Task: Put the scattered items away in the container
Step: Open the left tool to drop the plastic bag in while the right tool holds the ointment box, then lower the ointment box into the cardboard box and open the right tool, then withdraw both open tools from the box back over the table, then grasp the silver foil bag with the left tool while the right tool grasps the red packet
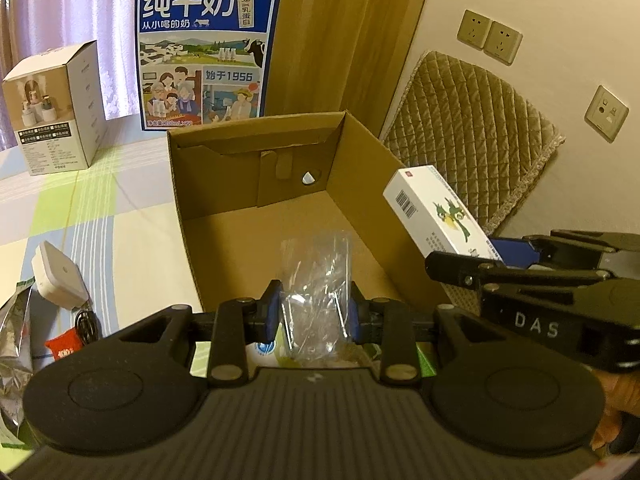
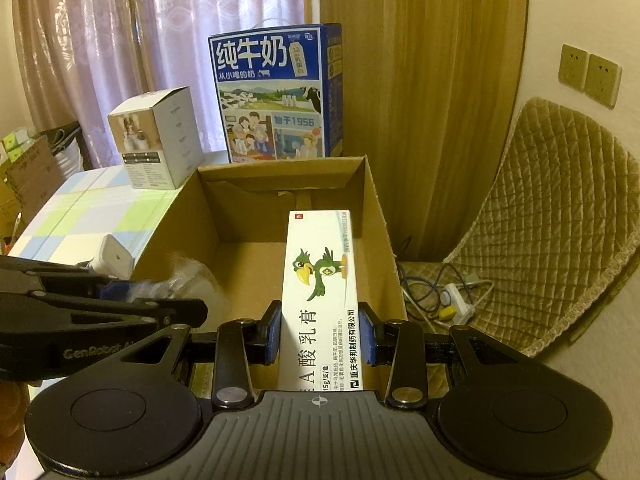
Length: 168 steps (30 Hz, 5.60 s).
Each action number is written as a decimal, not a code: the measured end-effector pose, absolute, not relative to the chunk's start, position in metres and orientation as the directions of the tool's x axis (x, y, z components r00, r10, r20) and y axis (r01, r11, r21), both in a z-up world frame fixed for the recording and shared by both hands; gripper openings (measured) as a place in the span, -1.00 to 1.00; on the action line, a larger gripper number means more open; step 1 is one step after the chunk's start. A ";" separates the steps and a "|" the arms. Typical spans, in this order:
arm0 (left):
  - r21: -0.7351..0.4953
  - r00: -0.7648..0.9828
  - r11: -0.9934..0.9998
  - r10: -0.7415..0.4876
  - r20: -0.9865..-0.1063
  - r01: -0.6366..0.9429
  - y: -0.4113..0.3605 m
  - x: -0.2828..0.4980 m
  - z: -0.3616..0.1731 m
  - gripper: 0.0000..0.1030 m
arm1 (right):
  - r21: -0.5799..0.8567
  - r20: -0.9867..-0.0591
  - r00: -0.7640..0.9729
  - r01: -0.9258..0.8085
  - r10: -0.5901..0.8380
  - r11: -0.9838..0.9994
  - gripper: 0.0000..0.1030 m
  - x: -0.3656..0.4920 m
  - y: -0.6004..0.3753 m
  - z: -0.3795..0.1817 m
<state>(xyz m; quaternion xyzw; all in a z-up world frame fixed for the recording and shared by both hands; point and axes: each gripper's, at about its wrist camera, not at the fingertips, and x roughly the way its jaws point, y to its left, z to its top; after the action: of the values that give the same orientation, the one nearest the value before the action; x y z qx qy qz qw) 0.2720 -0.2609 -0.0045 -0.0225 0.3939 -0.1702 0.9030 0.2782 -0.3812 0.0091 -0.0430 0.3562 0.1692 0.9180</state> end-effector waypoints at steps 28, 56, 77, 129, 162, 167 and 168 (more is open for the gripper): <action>-0.175 0.667 0.949 -0.310 -0.677 0.263 -0.239 0.260 0.009 -0.25 | 0.047 -0.672 0.681 -0.354 0.291 0.934 -0.31 0.279 -0.373 0.009; -0.183 0.663 0.951 -0.305 -0.683 0.250 -0.222 0.256 0.004 -0.23 | 0.065 -0.656 0.682 -0.373 0.322 0.925 -0.08 0.306 -0.352 0.010; -0.172 0.683 0.968 -0.252 -0.686 0.183 -0.185 0.211 0.012 0.00 | 0.147 -0.654 0.685 -0.301 0.321 0.942 0.33 0.242 -0.378 0.022; -0.138 0.709 0.988 -0.047 -0.704 -0.072 -0.019 0.017 0.034 0.97 | 0.232 -0.651 0.572 -0.476 0.499 0.849 0.96 0.052 -0.261 0.038; -0.081 0.678 0.995 -0.023 -0.735 -0.055 0.031 0.084 0.009 0.97 | 0.204 -0.693 0.484 -0.579 0.534 0.790 0.96 0.108 -0.175 -0.004; -0.078 0.668 0.996 -0.029 -0.744 -0.044 0.032 0.105 0.000 0.97 | 0.196 -0.708 0.469 -0.587 0.527 0.786 0.96 0.126 -0.165 -0.016; -0.080 0.666 0.996 -0.031 -0.745 -0.042 0.032 0.108 -0.002 0.97 | 0.194 -0.712 0.466 -0.589 0.526 0.785 0.96 0.129 -0.163 -0.019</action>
<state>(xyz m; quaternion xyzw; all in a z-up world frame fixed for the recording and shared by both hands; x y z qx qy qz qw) 0.1084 0.0319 -0.0016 -0.0450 0.4084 0.0030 0.9117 0.1291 -0.1629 -0.0187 -0.0393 0.4012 0.3257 0.8552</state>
